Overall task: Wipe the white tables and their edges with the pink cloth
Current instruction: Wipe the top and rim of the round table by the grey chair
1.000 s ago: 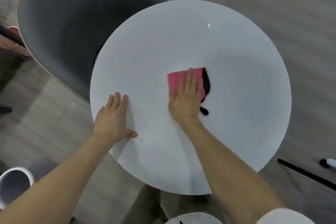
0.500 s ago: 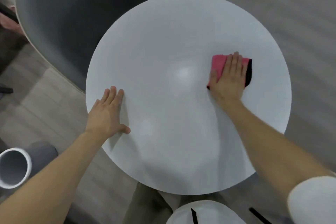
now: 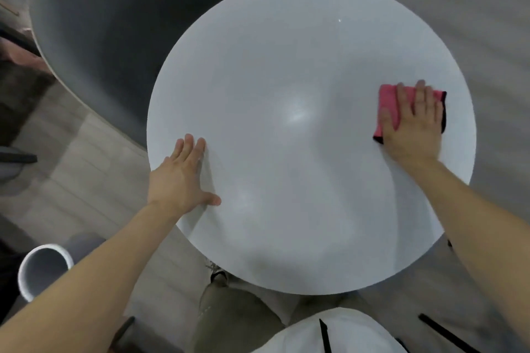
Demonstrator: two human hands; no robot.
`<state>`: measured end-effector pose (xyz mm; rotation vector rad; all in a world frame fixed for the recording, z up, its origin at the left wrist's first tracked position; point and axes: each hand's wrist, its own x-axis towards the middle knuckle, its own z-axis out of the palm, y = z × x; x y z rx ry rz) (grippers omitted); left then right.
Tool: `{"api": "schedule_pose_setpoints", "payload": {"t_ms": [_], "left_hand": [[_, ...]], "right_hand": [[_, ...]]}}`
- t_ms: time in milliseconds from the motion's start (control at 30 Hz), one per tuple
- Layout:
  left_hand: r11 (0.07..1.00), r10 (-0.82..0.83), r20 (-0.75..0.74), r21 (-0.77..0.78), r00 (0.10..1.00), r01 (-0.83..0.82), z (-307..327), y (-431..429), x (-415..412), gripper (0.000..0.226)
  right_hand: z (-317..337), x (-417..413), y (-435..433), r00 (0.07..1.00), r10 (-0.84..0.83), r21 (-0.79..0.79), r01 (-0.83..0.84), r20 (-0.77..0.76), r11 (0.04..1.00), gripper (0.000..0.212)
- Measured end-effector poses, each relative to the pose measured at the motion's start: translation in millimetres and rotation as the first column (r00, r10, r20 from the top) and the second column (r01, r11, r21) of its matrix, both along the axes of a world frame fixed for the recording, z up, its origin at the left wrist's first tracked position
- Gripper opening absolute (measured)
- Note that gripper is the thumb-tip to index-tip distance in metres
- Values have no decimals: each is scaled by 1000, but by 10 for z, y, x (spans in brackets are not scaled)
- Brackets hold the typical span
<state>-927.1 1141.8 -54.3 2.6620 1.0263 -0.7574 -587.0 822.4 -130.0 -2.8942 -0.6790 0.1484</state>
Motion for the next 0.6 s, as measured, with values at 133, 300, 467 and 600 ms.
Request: {"api": "schedule_pose_setpoints", "payload": {"t_ms": [133,300,467,600], "left_hand": [[994,-110,30,5,993,110,-16,48,-37,149],[965,-262,257,49,930,258,-1,426,-373,40],[889,-452,401,128,796,440,-197,863,-894,14],[873,-452,437,38,778,487,-324,901,-987,23]], "right_hand": [[-7,-447,448,951,-307,-47,308,28,950,75],[56,-2608,2165,999,43,76,-44,18,996,73],[48,-3572,2151,968,249,127,-250,20,960,64],[55,-3641,526,990,-139,-79,141,30,987,69]]}}
